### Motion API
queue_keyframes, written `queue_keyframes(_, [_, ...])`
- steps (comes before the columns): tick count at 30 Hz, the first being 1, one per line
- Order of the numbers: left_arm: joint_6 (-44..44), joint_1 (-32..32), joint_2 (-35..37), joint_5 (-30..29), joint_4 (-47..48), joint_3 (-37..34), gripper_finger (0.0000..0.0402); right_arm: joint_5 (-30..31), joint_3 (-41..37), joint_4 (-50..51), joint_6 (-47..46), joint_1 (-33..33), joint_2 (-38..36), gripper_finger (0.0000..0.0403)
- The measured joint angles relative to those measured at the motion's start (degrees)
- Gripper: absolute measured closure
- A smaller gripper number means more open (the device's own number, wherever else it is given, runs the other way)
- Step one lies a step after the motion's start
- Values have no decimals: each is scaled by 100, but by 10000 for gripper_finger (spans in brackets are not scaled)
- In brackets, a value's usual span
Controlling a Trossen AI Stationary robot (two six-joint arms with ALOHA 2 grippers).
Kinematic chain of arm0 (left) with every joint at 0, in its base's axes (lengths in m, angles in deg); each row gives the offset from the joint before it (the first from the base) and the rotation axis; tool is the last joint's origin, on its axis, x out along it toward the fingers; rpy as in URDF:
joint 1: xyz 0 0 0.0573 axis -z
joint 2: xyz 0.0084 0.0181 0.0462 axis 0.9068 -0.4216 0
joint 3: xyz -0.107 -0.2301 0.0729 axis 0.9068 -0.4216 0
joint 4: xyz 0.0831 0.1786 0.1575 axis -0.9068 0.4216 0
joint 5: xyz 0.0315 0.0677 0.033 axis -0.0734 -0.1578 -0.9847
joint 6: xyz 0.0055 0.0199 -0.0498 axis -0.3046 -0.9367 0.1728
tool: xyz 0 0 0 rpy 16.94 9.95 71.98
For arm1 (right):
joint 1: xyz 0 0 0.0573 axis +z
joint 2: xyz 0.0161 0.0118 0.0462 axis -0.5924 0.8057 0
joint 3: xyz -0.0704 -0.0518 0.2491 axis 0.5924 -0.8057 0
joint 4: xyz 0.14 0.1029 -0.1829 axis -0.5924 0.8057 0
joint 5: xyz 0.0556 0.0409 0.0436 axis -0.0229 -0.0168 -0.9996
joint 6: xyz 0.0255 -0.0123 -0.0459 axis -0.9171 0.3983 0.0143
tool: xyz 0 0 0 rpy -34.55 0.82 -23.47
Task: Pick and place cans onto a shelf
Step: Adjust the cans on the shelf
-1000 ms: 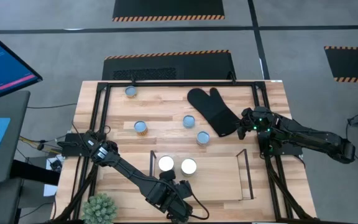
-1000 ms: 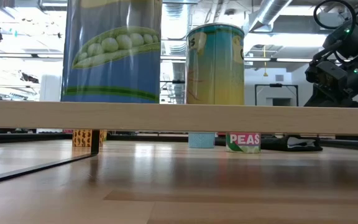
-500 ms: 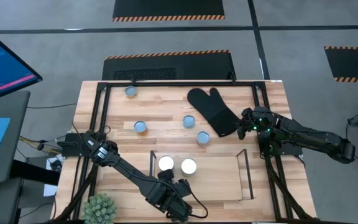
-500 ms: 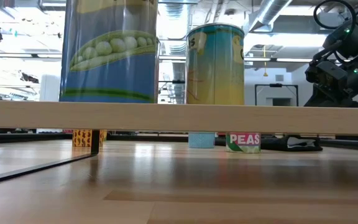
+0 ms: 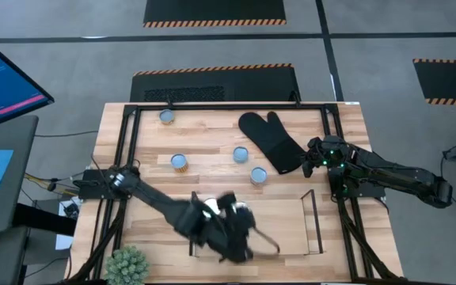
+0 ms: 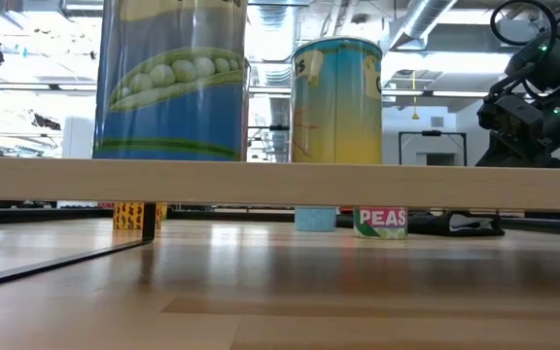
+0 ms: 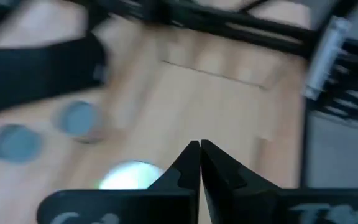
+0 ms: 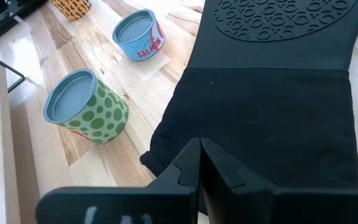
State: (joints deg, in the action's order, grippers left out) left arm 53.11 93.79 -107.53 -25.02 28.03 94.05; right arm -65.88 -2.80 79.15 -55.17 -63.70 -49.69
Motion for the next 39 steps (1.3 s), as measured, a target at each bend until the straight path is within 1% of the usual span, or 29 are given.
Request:
queue_keyframes(4, [17, -292, 430, -401, 766, 2, 401, -7, 0, -2, -12, 0, 0, 369])
queue_keyframes(7, [178, -507, 565, -405, 1514, 4, 401, -7, 0, -1, -13, 0, 1, 369])
queue_keyframes(10, [284, -732, 541, -47, 2371, -10, 401, -9, 0, 0, -13, -2, 2, 369])
queue_keyframes(12, [65, -892, 467, 270, 2609, -121, 401, -9, 0, 0, -11, 0, 0, 369])
queue_keyframes(14, [-391, -1040, 425, 513, 2548, -331, 401, -7, 0, 0, -11, 0, 1, 369])
queue_keyframes(17, [-1156, -1296, 442, 948, 1906, -678, 401, -4, 0, 2, -11, -2, 2, 369])
queue_keyframes(19, [-1584, -1445, 433, 1260, 1644, -780, 401, -2, -1, 0, -11, 0, 2, 369])
queue_keyframes(23, [-2427, -1654, 453, 1927, 394, -1150, 401, 4, 0, 2, -9, -2, 2, 369])
queue_keyframes(26, [-2999, -1657, 406, 2449, -26, -1160, 401, 9, 0, 2, -9, -2, 2, 369])
queue_keyframes(28, [-3169, -1628, 301, 2641, -192, -1125, 401, 9, 0, 2, -13, -4, 2, 369])
queue_keyframes(29, [-3211, -1604, 247, 2701, -94, -1147, 401, 9, 0, 0, -37, -4, 2, 369])
queue_keyframes(30, [-3220, -1589, 150, 2710, 59, -1164, 401, 9, 0, 0, -91, -2, 2, 369])
queue_keyframes(32, [-3208, -1578, 5, 2611, 49, -1165, 401, 11, -1, 29, -234, -4, 2, 369])
queue_keyframes(34, [-3160, -1577, 25, 2335, 653, -1165, 401, 11, -2, 22, -368, -4, 2, 369])
queue_keyframes(37, [-3110, -1644, 123, 1824, 921, -1147, 401, 9, -4, 62, -473, 0, 2, 369])
queue_keyframes(39, [-3128, -1707, 210, 1782, 1010, -1108, 401, 11, -4, 49, -481, 0, 2, 369])
